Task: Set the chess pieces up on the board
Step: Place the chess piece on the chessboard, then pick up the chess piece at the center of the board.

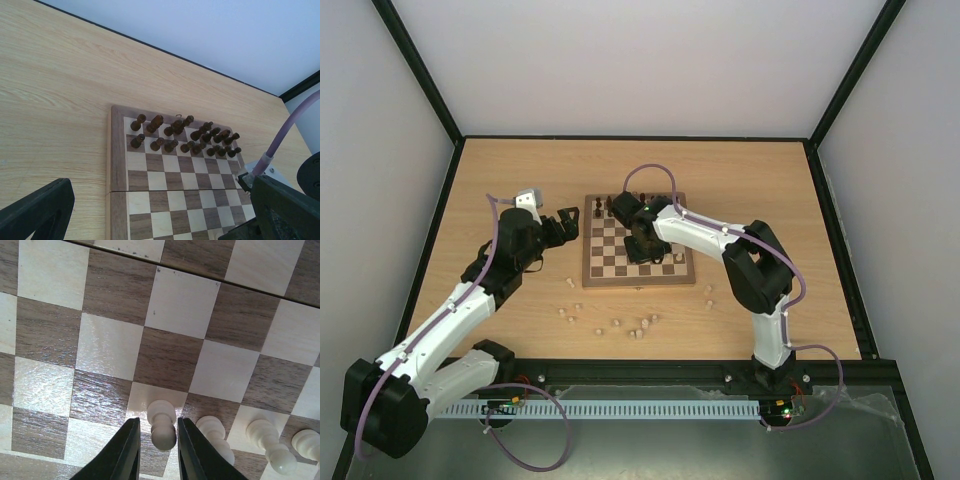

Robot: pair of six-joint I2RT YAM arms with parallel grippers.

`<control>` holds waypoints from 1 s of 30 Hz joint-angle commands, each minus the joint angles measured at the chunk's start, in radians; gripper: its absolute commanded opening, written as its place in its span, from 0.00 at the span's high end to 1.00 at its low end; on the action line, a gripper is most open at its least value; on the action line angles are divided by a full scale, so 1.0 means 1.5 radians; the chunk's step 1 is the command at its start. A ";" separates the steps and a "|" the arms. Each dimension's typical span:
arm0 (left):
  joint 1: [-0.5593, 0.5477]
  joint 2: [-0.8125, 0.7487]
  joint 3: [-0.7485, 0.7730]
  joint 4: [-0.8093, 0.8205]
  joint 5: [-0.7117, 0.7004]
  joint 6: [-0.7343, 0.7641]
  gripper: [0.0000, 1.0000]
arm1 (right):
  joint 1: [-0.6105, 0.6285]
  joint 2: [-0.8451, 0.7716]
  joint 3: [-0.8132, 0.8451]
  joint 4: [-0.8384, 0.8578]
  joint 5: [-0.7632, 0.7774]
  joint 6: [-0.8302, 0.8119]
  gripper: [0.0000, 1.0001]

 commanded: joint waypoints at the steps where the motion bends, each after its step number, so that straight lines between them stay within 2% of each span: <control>1: 0.005 -0.011 0.011 -0.009 -0.005 0.001 0.01 | 0.006 -0.023 -0.005 -0.010 -0.015 -0.005 0.77; 8: 0.005 -0.014 0.011 -0.010 -0.006 0.001 0.00 | 0.005 -0.156 -0.039 -0.008 -0.003 0.011 0.69; 11: 0.004 -0.016 0.012 -0.010 -0.005 0.001 0.00 | 0.005 -0.238 -0.092 -0.025 0.027 0.030 0.64; 16: 0.006 -0.015 0.010 -0.009 -0.005 0.001 0.01 | 0.005 -0.378 -0.240 -0.059 0.045 0.092 0.64; 21: 0.008 -0.015 0.010 -0.007 0.003 -0.001 0.00 | 0.005 -0.514 -0.387 -0.098 0.046 0.202 0.64; 25: 0.009 -0.016 0.010 -0.006 0.010 -0.002 0.00 | 0.006 -0.546 -0.436 -0.102 0.058 0.237 0.63; 30: 0.009 -0.018 0.009 -0.006 0.011 -0.003 0.00 | 0.005 -0.533 -0.507 -0.061 0.053 0.258 0.63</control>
